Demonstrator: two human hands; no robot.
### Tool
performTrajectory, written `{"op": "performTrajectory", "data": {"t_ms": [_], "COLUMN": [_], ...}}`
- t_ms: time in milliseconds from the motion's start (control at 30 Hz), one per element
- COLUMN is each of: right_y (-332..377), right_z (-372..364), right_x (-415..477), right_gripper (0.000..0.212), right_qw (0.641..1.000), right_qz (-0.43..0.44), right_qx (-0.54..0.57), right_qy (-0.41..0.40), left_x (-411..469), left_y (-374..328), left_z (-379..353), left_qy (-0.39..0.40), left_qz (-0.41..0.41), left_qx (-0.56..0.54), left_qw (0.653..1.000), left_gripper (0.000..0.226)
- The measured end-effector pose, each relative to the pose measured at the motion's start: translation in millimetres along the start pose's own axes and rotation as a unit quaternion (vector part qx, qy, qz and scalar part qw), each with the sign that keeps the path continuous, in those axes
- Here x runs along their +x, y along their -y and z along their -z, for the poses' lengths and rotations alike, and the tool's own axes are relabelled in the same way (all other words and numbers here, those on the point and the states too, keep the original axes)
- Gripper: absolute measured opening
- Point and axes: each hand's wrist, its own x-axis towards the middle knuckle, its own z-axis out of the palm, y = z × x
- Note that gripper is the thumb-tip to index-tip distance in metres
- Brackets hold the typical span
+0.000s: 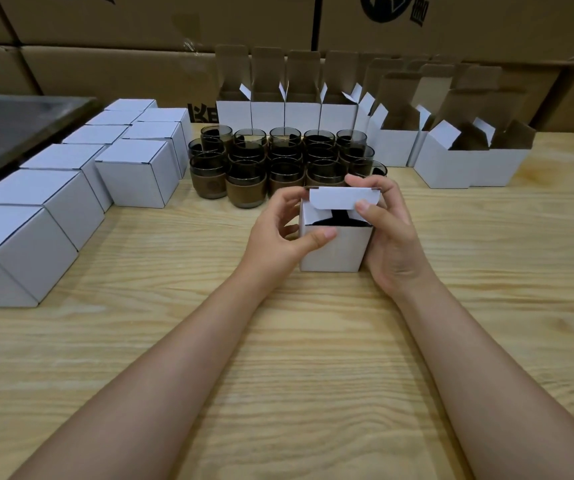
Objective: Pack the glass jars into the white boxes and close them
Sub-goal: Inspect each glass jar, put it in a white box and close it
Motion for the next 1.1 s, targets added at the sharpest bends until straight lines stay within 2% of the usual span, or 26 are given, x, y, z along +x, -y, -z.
{"op": "performTrajectory", "data": {"t_ms": [233,333,467,600,833,1000,1100], "right_y": [0.7,0.1,-0.4,-4.3,-6.6,-0.3,-0.3], "right_z": [5.0,6.3,10.0,11.6,9.2,13.4,15.7], "right_x": [-3.3,-3.6,-2.6,-0.2,0.8,-3.4,-3.5], "right_gripper": [0.022,0.023,0.023,0.003,0.001,0.024,0.033], "right_qw": [1.0,0.999,0.999,0.998,0.993,0.997,0.997], "right_qz": [-0.015,-0.011,-0.008,-0.013,0.024,-0.054,-0.059], "right_qx": [-0.015,-0.025,-0.034,-0.051,-0.108,-0.006,-0.003], "right_qy": [0.016,0.028,0.036,0.025,0.027,0.054,0.056], "left_x": [-1.9,-1.3,-1.5,-1.7,0.1,2.8,1.1], "left_y": [-3.1,-3.5,-3.7,-3.3,-0.2,2.3,0.3], "left_z": [1.1,1.8,1.1,-1.3,-2.8,0.1,-1.0], "left_qy": [0.004,0.009,0.019,0.022,-0.007,-0.001,-0.014], "left_qz": [-0.003,-0.005,-0.02,-0.027,-0.012,-0.002,-0.014], "left_qx": [-0.015,-0.015,-0.016,-0.016,-0.05,-0.063,-0.046], "left_qw": [1.0,1.0,0.999,0.999,0.999,0.998,0.999], "left_gripper": [0.066,0.065,0.053,0.039,0.012,0.008,0.006]}}
